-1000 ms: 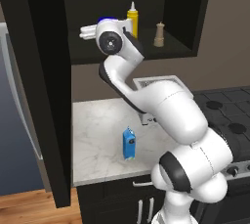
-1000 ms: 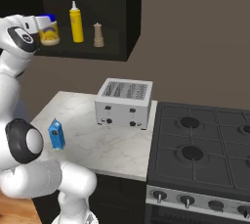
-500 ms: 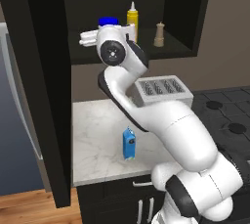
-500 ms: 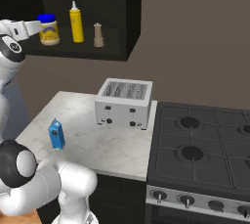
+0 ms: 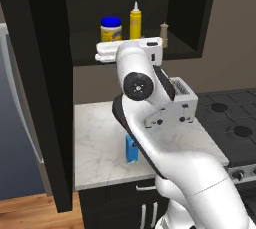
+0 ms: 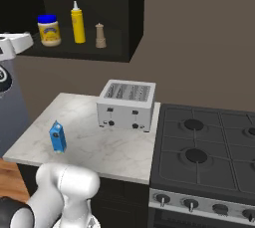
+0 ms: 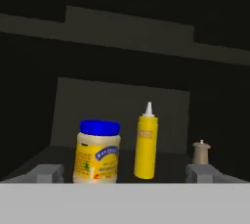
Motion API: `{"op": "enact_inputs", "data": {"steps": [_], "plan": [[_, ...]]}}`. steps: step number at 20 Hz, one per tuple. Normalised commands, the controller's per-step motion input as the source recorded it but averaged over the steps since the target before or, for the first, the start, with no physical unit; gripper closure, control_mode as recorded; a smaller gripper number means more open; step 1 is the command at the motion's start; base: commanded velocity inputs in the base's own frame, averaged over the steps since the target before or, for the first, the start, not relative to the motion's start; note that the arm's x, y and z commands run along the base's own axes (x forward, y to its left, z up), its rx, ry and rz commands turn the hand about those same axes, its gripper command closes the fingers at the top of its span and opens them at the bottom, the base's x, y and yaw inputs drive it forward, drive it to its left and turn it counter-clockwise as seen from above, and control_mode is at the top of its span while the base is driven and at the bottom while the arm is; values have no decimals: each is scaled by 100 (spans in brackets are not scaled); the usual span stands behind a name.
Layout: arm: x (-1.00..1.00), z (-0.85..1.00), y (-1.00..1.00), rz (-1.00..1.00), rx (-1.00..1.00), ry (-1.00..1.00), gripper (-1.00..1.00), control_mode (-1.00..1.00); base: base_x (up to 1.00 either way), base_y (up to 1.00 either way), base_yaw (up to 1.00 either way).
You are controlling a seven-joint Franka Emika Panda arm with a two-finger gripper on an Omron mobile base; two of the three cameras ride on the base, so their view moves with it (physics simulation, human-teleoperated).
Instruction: There are various items on the counter. Only move the condiments/shakers into the cabinet.
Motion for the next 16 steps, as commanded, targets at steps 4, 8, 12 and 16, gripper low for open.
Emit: {"op": "enact_inputs", "data": {"steps": [4, 8, 12, 16], "plan": [[-100, -16, -100, 0, 16, -14, -100, -100, 0, 0, 0], [-100, -6, -100, 1, 19, -5, -100, -100, 0, 0, 0], [-100, 0, -100, 0, 23, -8, -100, -100, 0, 0, 0], [-100, -8, -85, 0, 16, -17, -100, -100, 0, 0, 0]]}}
